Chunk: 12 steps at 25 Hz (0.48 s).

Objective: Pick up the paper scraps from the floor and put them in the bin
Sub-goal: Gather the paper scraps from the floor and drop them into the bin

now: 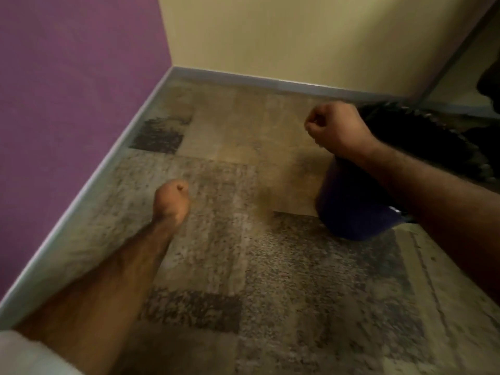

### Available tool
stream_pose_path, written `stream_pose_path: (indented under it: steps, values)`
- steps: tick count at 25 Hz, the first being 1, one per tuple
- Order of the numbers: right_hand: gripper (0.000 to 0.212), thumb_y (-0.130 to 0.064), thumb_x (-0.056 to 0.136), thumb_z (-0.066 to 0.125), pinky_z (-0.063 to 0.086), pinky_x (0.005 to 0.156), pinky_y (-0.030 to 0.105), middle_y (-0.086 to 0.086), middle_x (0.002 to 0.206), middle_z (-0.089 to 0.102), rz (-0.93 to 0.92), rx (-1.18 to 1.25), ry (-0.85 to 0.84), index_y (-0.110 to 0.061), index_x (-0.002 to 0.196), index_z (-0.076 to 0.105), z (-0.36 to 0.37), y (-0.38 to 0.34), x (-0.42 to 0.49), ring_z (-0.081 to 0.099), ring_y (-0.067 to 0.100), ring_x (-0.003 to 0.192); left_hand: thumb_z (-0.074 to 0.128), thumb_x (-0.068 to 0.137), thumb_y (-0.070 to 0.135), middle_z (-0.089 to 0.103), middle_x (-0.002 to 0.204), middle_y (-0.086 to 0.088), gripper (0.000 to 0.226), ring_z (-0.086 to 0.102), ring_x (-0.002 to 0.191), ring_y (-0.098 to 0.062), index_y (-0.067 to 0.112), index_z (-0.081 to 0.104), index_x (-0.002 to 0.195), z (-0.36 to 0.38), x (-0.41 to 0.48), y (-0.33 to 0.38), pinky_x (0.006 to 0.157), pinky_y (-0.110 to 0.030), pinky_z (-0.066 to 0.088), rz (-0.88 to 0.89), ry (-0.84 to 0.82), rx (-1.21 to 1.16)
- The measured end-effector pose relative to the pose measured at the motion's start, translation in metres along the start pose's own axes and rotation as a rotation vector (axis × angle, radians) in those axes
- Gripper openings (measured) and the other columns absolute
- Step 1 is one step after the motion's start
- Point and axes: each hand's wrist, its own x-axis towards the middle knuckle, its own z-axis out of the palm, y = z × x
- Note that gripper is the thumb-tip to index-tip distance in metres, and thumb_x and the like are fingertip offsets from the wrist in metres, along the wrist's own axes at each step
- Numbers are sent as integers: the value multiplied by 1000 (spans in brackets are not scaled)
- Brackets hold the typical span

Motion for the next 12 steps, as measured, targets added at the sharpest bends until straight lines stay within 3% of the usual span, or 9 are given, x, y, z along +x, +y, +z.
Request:
stream_pose_path:
  steps: [3,8,10,12]
  values:
    - [15,-23,93,61,60,67,33,2,86,72,-21,4,-209,-15,98,73,52,-17,5,71,16,68,56,85,7,71,110,-18,21,63,105,-35,7,73,98,-24,-11,-99,91,-35,49,-226,19,82]
    - [12,-16,91,61,60,62,39,15,77,74,1,16,-509,-8,90,70,143,-33,5,73,29,65,67,79,8,70,114,-16,28,64,107,-33,10,73,106,-15,-1,-146,95,-37,51,-206,-63,114]
    - [11,-15,90,62,55,54,29,10,69,73,-47,-26,-579,-9,88,71,170,-42,4,71,24,57,71,76,14,68,116,-14,31,63,108,-31,13,72,107,-14,6,-150,96,-35,50,-227,-36,93]
    - [11,-16,90,63,47,46,15,-6,61,65,-135,-77,-625,-10,88,72,188,-52,4,63,9,50,70,78,18,66,115,-12,28,63,105,-31,15,73,106,-14,12,-151,94,-35,51,-146,-38,157]
